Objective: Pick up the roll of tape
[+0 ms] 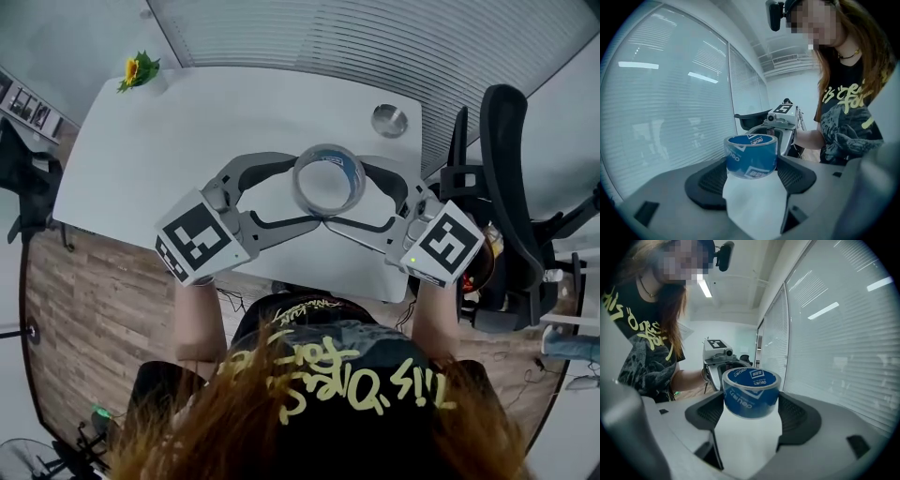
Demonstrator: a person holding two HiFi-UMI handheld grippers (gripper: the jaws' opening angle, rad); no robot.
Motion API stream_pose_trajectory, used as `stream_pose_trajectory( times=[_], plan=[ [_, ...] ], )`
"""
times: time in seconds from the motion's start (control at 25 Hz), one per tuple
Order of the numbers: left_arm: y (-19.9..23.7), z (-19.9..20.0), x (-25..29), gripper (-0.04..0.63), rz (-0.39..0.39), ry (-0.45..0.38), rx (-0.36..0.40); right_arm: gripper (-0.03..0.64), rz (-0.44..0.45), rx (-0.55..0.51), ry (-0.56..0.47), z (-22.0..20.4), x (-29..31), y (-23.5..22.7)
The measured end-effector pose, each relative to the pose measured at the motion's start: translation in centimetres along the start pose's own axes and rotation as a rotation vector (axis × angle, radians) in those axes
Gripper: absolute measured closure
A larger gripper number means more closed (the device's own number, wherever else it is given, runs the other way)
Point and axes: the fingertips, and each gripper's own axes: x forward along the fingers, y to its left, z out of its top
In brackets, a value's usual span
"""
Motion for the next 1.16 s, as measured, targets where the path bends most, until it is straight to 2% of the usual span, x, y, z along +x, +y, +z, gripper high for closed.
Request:
stream_pose_trajectory(
  times=[0.28,0.44,0.76,1.16],
  plan=[
    [0.67,-0.22,0.01,0.262,-0.013,-0.009,-0.008,0.265,-0.003,0.024,-0.009,-0.07,0.46,-0.47],
    [0.74,-0.43,0.44,0.262,-0.009,0.014,0.012,0.265,-0.015,0.010,0.009,-0.44,0.40,-0.73],
    [0.96,-0.14,0.11,0.262,-0.017,-0.025,-0.007,0.265,-0.011,0.006,0.000,0.05,0.48,-0.81],
    [0.91,-0.37,0.65,0.262,-0.021,-0.027,-0.005,0.265,-0.016,0.004,0.007,-0.40,0.22,-0.99]
  ],
)
